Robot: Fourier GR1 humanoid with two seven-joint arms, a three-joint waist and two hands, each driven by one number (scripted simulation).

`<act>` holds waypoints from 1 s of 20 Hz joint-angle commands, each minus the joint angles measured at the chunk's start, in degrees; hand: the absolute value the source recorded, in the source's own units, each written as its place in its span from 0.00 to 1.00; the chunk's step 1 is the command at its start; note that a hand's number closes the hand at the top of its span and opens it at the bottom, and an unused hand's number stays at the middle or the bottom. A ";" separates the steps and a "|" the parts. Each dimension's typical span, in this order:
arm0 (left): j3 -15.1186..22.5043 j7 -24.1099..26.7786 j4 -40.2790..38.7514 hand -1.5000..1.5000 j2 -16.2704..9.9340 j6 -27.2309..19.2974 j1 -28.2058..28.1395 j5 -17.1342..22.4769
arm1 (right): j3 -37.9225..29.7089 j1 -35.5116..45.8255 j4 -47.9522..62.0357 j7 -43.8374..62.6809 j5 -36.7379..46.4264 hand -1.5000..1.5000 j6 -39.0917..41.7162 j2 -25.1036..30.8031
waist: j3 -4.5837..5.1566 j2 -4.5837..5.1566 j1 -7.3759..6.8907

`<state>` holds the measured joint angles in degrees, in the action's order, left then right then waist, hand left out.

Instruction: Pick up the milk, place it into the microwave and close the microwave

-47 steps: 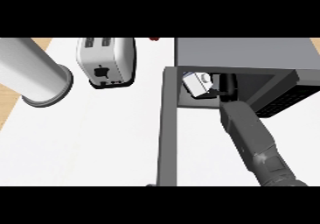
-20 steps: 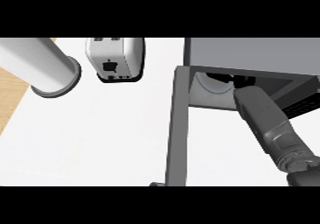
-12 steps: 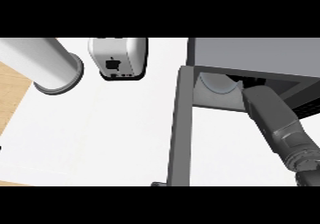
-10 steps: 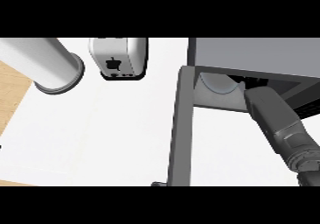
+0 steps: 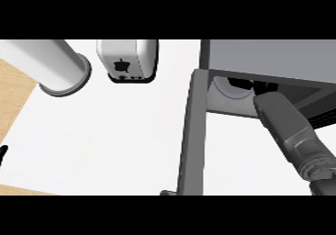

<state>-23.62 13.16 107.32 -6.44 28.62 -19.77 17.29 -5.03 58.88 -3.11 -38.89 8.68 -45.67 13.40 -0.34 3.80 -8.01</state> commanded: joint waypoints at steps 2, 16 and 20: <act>0.09 -0.26 -1.00 0.00 -0.11 -0.59 1.48 -0.37 | 0.17 0.25 -0.94 -1.25 0.41 0.00 -3.40 -1.34 | -0.04 0.09 -0.29; -0.48 0.50 -3.62 0.00 -1.75 0.46 2.92 -1.12 | 1.68 3.29 0.58 2.76 2.46 0.00 -3.85 -5.17 | 0.11 -0.62 -0.26; 0.11 0.92 -3.60 0.00 -0.54 -0.47 3.69 -1.67 | 1.36 1.03 -0.20 0.64 2.22 0.00 -1.10 -4.28 | 0.07 -0.92 1.44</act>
<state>-23.47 14.04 103.68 -7.32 28.80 -16.86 15.68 -3.48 60.92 -3.08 -37.11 11.00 -47.63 9.06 -0.24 3.10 -7.46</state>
